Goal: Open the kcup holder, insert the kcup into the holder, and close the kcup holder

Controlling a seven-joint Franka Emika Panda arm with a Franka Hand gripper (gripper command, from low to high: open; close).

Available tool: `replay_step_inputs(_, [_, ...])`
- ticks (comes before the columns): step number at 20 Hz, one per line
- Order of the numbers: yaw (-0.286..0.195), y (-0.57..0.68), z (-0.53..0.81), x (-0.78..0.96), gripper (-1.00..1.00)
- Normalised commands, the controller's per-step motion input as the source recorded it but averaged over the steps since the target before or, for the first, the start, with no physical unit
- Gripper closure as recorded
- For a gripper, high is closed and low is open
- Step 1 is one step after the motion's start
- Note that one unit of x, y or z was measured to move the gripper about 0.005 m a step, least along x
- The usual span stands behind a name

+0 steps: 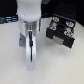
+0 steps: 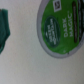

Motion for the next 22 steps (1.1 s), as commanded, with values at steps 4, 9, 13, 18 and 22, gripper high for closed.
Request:
replay_step_inputs(4, [-0.013, 0.11, 0.0, -0.33, -1.0])
replay_step_inputs(9, [-0.038, 0.04, -0.06, -0.42, -1.0])
replay_step_inputs(13, [-0.077, -0.02, -0.06, -0.11, -1.0])
replay_step_inputs(18, [-0.17, -0.08, -0.12, -0.04, -1.0])
replay_step_inputs(22, [-0.205, -0.1, -0.16, 0.0, -1.0])
